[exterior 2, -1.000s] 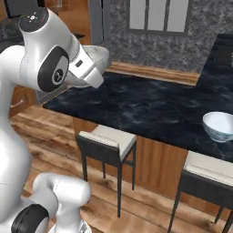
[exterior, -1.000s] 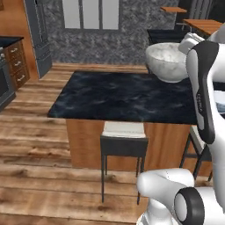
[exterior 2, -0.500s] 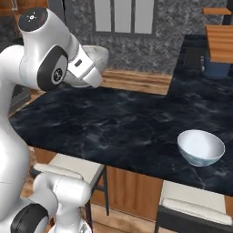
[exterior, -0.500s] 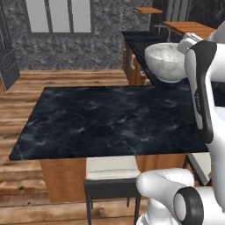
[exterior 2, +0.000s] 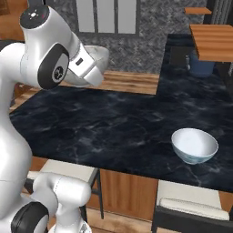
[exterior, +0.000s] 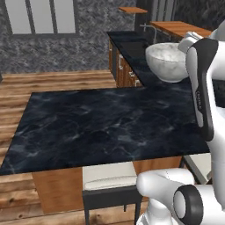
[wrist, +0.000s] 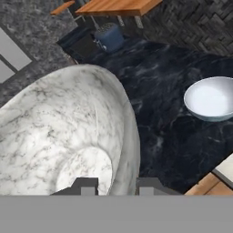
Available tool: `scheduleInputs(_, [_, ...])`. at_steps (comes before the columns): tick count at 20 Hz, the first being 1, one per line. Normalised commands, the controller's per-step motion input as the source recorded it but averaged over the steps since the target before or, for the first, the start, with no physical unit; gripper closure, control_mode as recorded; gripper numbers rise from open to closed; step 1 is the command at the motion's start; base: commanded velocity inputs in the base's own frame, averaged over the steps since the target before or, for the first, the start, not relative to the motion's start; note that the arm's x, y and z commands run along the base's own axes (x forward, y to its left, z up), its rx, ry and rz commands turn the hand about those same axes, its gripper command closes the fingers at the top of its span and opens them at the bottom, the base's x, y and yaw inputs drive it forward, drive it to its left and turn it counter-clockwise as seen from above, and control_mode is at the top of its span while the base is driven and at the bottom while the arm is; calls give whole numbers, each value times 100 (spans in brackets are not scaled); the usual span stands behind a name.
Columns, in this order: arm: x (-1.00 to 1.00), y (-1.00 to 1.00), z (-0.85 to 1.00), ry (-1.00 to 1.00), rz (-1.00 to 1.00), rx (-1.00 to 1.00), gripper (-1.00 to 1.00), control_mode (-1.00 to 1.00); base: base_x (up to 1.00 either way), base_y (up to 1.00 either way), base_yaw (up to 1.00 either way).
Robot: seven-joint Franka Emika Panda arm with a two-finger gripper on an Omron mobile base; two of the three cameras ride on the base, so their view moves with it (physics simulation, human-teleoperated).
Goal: Pick up the bowls from the cabinet and place each bowl in front of a stool on the dining counter.
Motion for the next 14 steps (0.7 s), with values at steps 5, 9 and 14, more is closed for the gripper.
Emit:
scheduleInputs(5, [6,2,-4,0,-2,0,100,-100,30,13,-11])
scheduleInputs(9, [19,13,-35,0,-5,0,100,-100,0,0,0])
scheduleInputs(14, [14,43,-49,0,0,0,100,-100,0,0,0])
